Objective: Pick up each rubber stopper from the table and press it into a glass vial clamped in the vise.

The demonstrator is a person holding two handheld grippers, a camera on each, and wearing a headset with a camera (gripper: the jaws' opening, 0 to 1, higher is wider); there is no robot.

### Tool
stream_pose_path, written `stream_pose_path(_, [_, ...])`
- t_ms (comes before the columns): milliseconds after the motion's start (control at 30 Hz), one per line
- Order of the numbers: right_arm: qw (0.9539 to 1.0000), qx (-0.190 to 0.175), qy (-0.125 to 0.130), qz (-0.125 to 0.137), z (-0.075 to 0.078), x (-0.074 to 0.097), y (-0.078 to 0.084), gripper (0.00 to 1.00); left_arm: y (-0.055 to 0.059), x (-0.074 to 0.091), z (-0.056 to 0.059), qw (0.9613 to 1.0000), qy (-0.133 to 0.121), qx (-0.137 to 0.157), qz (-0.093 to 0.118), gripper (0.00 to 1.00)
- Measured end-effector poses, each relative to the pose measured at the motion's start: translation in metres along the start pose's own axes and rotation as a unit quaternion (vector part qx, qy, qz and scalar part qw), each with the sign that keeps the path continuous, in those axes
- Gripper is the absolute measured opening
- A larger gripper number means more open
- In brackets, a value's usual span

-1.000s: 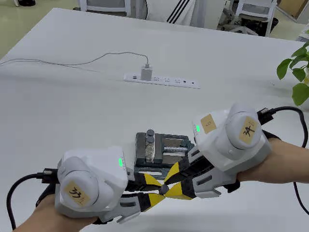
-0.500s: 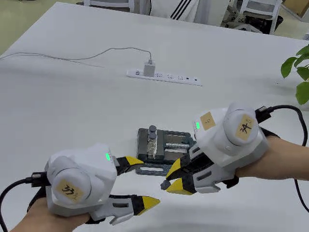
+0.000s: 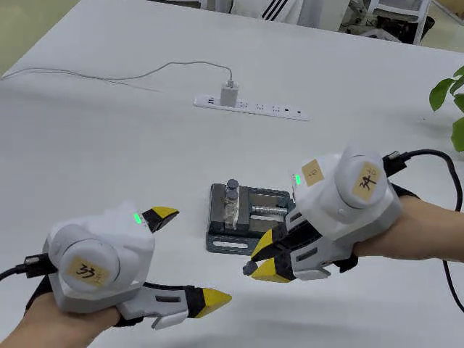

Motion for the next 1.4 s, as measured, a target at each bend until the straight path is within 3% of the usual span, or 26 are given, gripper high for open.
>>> stream_pose_path(33, [1.0000, 0.001, 0.000, -0.001, 0.001, 0.000, 0.000, 0.06, 0.003, 0.001, -0.001, 0.9997, -0.012, 0.013, -0.017, 1.00])
stream_pose_path(467, [0.9996, 0.015, 0.006, -0.024, 0.030, 0.000, -0.002, 0.06, 0.008, 0.013, -0.006, 0.9995, -0.013, 0.029, -0.007, 0.99])
stream_pose_path(867, [0.9957, 0.051, 0.004, -0.077, 0.072, 0.005, -0.008, 0.06, 0.007, 0.019, -0.008, 0.9986, -0.024, 0.046, 0.007, 0.98])
stream_pose_path(1100, [0.9895, 0.089, -0.006, -0.114, 0.088, 0.004, -0.015, 0.06, 0.009, 0.018, -0.004, 0.9985, -0.020, 0.051, 0.009, 0.96])
stream_pose_path(1400, [0.9783, 0.142, -0.016, -0.150, 0.101, -0.002, -0.024, 0.06, 0.011, 0.013, 0.001, 0.9986, -0.012, 0.050, 0.011, 0.95])
Point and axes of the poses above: the centre of the closed fingertips' face, and the gripper's own axes: x roughly backward along the fingers, z roughly to its right, y roughly out of its underside, the point moved 10 cm from there along x, roughly backward along the fingers, and after that the axes turned 8 degrees about x, right-handed, at the moved point
